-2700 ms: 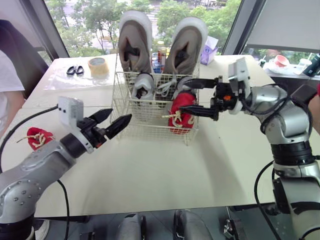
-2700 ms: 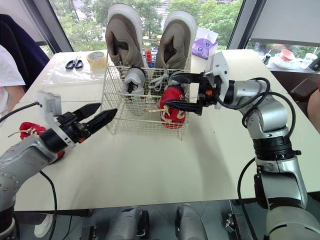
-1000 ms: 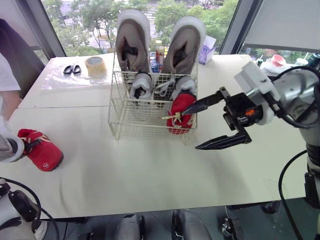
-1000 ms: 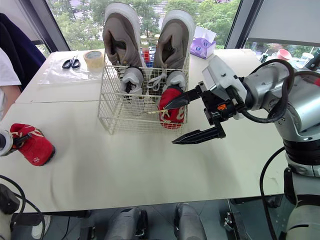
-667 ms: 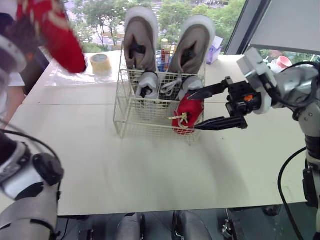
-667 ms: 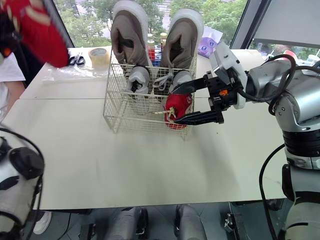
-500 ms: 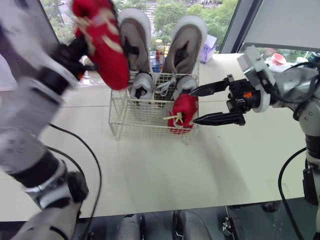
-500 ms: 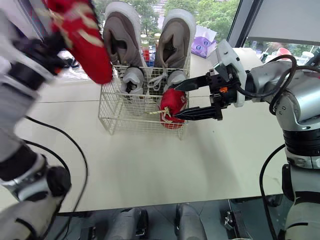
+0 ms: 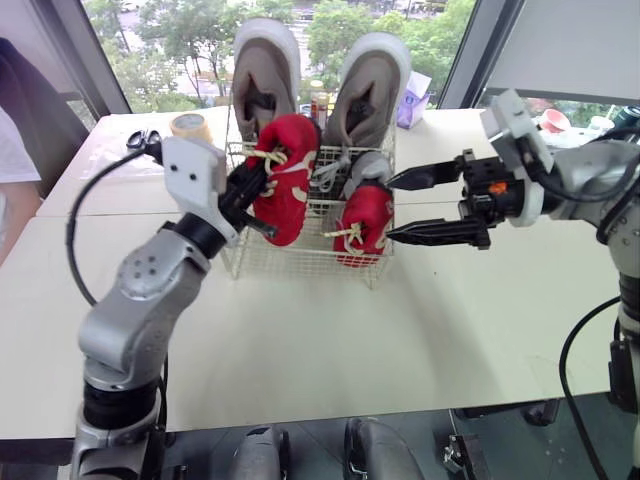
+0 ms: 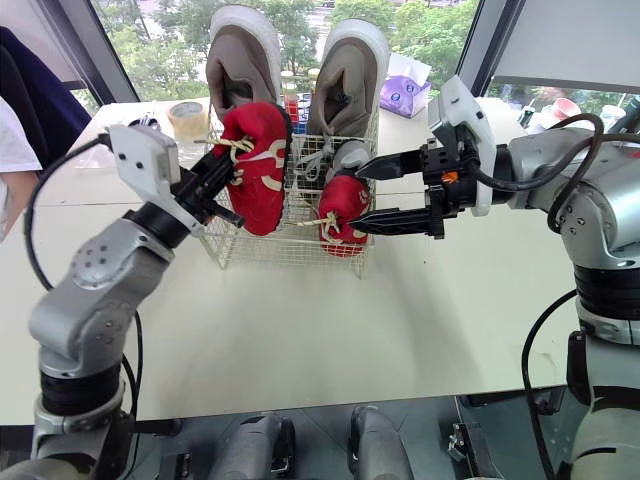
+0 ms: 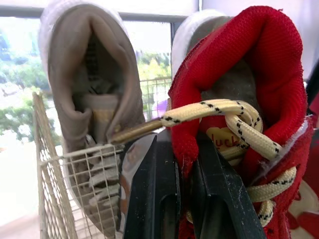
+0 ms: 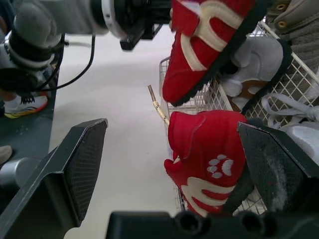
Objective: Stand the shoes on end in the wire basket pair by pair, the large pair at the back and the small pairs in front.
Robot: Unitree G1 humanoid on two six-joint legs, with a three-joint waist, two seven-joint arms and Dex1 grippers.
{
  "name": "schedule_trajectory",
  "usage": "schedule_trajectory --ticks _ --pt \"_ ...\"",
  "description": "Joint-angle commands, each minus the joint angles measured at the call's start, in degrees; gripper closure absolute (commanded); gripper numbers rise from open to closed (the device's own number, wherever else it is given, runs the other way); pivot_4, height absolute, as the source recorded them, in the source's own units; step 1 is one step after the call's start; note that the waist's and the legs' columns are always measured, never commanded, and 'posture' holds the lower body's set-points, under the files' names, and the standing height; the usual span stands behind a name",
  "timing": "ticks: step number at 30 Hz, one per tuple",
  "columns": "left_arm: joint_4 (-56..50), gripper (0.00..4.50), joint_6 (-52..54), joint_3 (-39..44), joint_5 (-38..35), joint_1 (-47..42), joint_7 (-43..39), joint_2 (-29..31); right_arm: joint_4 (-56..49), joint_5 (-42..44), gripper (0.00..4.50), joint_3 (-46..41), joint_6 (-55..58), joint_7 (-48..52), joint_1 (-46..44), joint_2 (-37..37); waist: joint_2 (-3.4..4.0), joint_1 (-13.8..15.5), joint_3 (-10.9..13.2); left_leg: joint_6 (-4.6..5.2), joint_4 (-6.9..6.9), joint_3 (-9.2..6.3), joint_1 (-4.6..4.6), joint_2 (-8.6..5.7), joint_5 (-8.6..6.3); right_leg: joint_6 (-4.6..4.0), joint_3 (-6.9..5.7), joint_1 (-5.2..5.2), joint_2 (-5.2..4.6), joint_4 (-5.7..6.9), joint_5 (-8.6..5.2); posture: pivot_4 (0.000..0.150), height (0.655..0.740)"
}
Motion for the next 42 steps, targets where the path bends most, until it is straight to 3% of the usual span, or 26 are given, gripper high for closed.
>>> schedule_trajectory --ticks 1,7,14,17,20,23,27,29,34,38,42 --pt "1.85 4.47 -9.03 -1.62 7.10 2.13 -0.75 -0.59 -1.52 1.56 0.00 -2.79 0.87 -1.12 -1.44 -0.28 0.00 0.02 0.00 0.01 0.00 0.01 0.01 0.00 0.00 0.00 0.00 0.00 0.00 0.00 0.00 0.150 0.7400" --pt "4.01 4.47 -15.27 -3.59 11.84 10.00 -2.51 -1.76 -1.63 2.23 0.00 -2.46 1.55 -2.41 -2.07 0.17 0.12 -0.02 -0.08 0.06 0.00 0.02 0.10 0.08 -0.03 0.00 0.01 0.09 -0.02 0.00 0.00 0.150 0.7400" --pt "2.46 4.47 -13.88 -2.48 9.37 16.41 -4.44 -3.40 -1.30 2.50 0.00 -2.01 1.88 -3.88 -2.10 1.49 0.13 -0.08 -0.08 0.08 0.00 0.02 0.13 0.13 -0.04 0.00 0.02 0.09 -0.01 0.01 0.00 0.150 0.7400" --pt "-0.33 3.33 -10.22 0.79 3.61 16.37 -5.87 -3.03 -1.47 2.83 0.00 -2.31 2.30 -4.11 -1.84 1.53 0.13 -0.07 -0.08 0.10 0.00 0.03 0.13 0.14 -0.06 0.00 0.02 0.08 -0.02 0.01 0.00 0.150 0.7400" --pt "-2.74 1.88 -5.09 5.67 -1.20 15.20 -5.78 -1.05 -1.94 3.56 0.00 -3.09 2.90 -4.66 -1.36 1.63 0.12 -0.08 -0.08 0.10 0.00 0.02 0.13 0.14 -0.06 0.00 0.02 0.08 -0.02 0.02 0.00 0.150 0.7400" --pt "-5.99 0.37 5.00 12.01 -15.81 15.11 -9.67 5.20 -2.17 4.97 0.00 -4.63 3.76 -5.68 -0.74 2.07 0.12 -0.11 -0.08 0.10 0.00 -0.02 0.12 0.14 -0.06 0.00 0.01 0.08 -0.01 0.04 0.00 0.150 0.7400" --pt "-6.57 0.37 14.26 23.13 -39.98 18.23 -12.56 14.30 -1.74 9.01 0.00 -9.07 5.84 -8.26 0.15 3.43 0.12 -0.26 -0.07 0.09 0.00 -0.03 0.12 0.15 -0.06 0.01 0.01 0.08 -0.02 0.05 -0.01 0.150 0.7400" --pt "-5.38 0.37 16.90 28.11 -45.10 21.57 -14.48 19.15 -1.16 12.32 0.00 -12.69 8.07 -10.44 0.78 4.10 0.13 -0.30 -0.07 0.09 0.00 -0.03 0.12 0.15 -0.06 0.01 0.02 0.07 -0.03 0.06 -0.01 0.150 0.7400" --pt "-2.97 0.37 18.84 33.59 -44.70 28.33 -17.53 26.10 -4.37 20.54 0.00 -21.41 14.41 -16.05 9.16 3.46 0.13 0.13 -0.07 0.07 0.00 -0.13 0.18 0.13 -0.05 -0.01 -0.06 0.25 0.02 -0.05 -0.04 0.150 0.7400" --pt "-4.32 0.37 20.70 33.11 -45.22 34.24 -19.69 27.29 -11.60 20.06 0.00 -24.14 15.08 -16.10 27.79 1.38 0.11 0.13 -0.09 0.12 -0.01 -0.19 0.24 0.09 -0.10 -0.17 -0.06 0.43 -0.03 -0.20 -0.19 0.150 0.7400" --pt "-4.47 0.37 18.95 29.19 -39.05 40.76 -24.88 26.96 -16.48 18.32 0.00 -23.77 12.03 -17.40 39.01 1.75 0.34 -0.28 -0.14 0.15 -0.03 -0.06 0.27 0.10 -0.14 -0.13 0.00 0.37 -0.04 -0.18 -0.21 0.150 0.7400"
